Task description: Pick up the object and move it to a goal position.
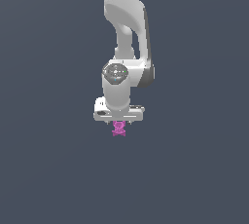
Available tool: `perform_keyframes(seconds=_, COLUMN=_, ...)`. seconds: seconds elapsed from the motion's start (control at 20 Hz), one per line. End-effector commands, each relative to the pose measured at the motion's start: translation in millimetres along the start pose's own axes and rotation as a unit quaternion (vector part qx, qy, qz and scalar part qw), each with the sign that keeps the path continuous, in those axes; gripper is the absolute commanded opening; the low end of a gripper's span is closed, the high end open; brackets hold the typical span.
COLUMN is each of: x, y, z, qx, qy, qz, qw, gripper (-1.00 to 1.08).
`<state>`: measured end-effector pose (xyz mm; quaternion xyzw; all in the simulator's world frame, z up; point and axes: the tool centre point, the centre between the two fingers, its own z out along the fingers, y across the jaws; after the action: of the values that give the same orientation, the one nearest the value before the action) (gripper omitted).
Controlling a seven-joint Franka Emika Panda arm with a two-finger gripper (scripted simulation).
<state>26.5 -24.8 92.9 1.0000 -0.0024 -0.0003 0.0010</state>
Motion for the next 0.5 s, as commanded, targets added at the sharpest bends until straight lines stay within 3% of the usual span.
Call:
perform_keyframes(seconds=0.0, x=1, y=0, z=2, qx=0.001, qy=0.0, qz=0.0, qw=1.0, gripper=1.0)
perform_keyframes(seconds=0.45, x=0, y=0, z=27, qx=0.001, qy=0.0, qz=0.0, qw=1.0, gripper=1.0)
